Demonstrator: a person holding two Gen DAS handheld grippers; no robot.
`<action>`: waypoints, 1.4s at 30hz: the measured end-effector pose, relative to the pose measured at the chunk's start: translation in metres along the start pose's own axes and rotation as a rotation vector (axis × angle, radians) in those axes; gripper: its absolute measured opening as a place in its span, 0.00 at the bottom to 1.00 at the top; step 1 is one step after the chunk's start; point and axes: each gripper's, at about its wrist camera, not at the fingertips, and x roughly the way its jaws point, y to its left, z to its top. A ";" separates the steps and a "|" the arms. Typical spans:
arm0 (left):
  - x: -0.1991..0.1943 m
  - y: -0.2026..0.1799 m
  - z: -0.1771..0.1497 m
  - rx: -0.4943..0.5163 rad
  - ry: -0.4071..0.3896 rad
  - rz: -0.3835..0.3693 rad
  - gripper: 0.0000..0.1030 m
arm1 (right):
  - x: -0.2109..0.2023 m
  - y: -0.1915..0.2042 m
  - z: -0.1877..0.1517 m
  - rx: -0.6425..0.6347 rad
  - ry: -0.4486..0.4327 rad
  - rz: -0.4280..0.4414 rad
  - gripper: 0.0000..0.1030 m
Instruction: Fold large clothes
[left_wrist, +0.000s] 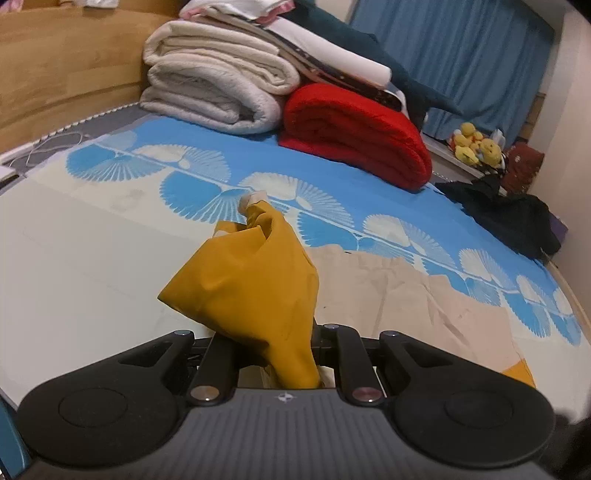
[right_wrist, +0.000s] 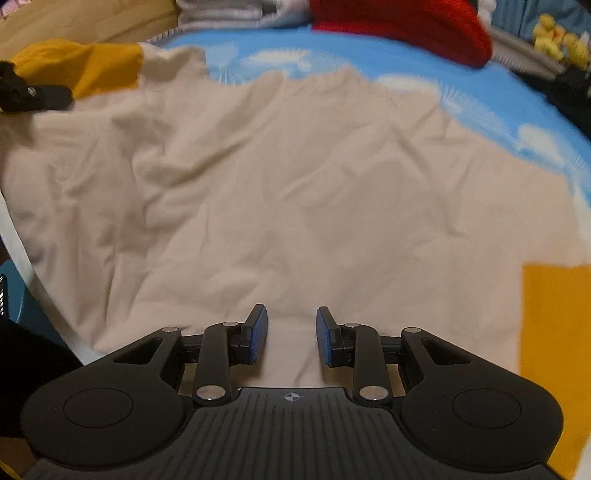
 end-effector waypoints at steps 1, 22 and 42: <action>0.000 -0.002 -0.001 0.001 0.000 0.002 0.15 | -0.014 -0.001 0.001 -0.003 -0.059 -0.027 0.29; -0.017 -0.210 -0.045 0.358 -0.111 -0.310 0.14 | -0.220 -0.220 -0.090 0.321 -0.630 -0.396 0.31; 0.034 -0.313 -0.128 0.573 0.295 -0.787 0.70 | -0.153 -0.255 -0.069 0.583 -0.317 -0.056 0.50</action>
